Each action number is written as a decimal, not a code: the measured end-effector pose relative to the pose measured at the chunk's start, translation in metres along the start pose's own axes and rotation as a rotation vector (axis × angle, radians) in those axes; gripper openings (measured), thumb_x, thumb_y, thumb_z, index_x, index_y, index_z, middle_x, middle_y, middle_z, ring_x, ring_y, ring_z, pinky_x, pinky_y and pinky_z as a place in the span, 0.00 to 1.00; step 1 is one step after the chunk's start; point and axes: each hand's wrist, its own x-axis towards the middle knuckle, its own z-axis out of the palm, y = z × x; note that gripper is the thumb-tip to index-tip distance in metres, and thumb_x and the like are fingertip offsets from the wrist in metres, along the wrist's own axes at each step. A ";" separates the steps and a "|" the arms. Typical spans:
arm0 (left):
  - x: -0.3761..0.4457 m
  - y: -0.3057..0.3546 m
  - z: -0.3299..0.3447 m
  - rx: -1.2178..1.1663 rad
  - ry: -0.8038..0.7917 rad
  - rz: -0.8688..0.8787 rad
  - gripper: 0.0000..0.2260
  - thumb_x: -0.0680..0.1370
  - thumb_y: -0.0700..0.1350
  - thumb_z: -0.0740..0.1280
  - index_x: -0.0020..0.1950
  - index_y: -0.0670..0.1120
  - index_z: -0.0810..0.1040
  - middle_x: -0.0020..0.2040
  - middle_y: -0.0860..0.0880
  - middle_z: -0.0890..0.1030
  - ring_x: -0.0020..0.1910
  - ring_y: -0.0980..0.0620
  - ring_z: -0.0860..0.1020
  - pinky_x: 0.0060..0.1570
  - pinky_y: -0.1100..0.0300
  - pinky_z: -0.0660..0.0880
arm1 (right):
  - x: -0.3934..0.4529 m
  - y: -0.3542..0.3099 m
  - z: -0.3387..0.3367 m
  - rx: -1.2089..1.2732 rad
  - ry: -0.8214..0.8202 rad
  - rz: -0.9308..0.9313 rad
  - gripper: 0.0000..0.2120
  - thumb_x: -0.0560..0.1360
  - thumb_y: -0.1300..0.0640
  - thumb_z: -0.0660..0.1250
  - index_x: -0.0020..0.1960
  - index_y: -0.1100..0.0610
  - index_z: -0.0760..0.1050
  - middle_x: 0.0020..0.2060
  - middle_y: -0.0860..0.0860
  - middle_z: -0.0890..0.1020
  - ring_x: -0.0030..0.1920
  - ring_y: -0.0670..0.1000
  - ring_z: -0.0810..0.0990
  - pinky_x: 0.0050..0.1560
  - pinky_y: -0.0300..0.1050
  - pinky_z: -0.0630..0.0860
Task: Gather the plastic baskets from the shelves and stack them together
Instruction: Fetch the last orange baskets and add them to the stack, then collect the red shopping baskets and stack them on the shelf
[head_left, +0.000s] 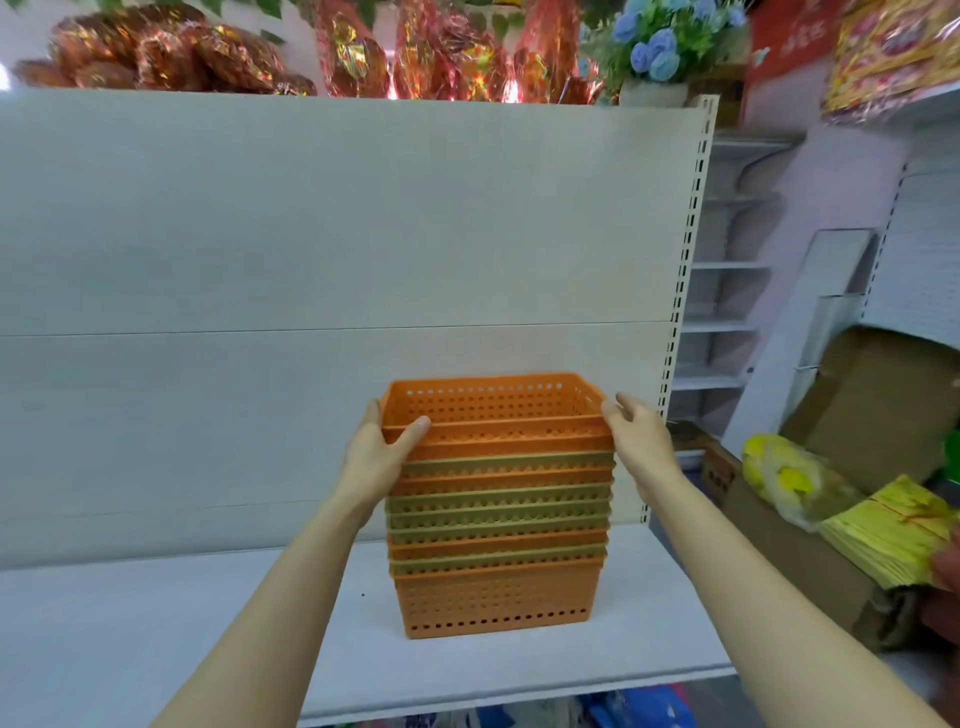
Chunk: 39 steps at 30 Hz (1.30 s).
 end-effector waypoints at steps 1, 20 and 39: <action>0.000 -0.004 -0.001 -0.001 -0.014 0.021 0.21 0.79 0.58 0.66 0.67 0.52 0.66 0.59 0.53 0.79 0.59 0.48 0.80 0.54 0.51 0.79 | -0.002 0.004 0.003 0.019 0.002 -0.002 0.22 0.83 0.51 0.56 0.73 0.60 0.65 0.61 0.53 0.75 0.57 0.50 0.73 0.57 0.45 0.69; -0.064 -0.021 -0.028 0.736 0.245 0.286 0.33 0.77 0.60 0.66 0.78 0.46 0.63 0.75 0.45 0.69 0.72 0.43 0.68 0.68 0.45 0.69 | -0.071 0.013 0.035 -0.469 0.242 -0.747 0.20 0.78 0.51 0.62 0.66 0.59 0.72 0.60 0.54 0.78 0.62 0.55 0.74 0.65 0.52 0.69; -0.352 -0.199 -0.216 1.011 0.393 -0.085 0.25 0.77 0.52 0.69 0.69 0.40 0.75 0.63 0.39 0.79 0.60 0.36 0.77 0.59 0.45 0.73 | -0.349 0.054 0.237 -0.237 -0.351 -0.922 0.16 0.75 0.53 0.63 0.58 0.61 0.78 0.51 0.56 0.83 0.50 0.58 0.80 0.55 0.49 0.72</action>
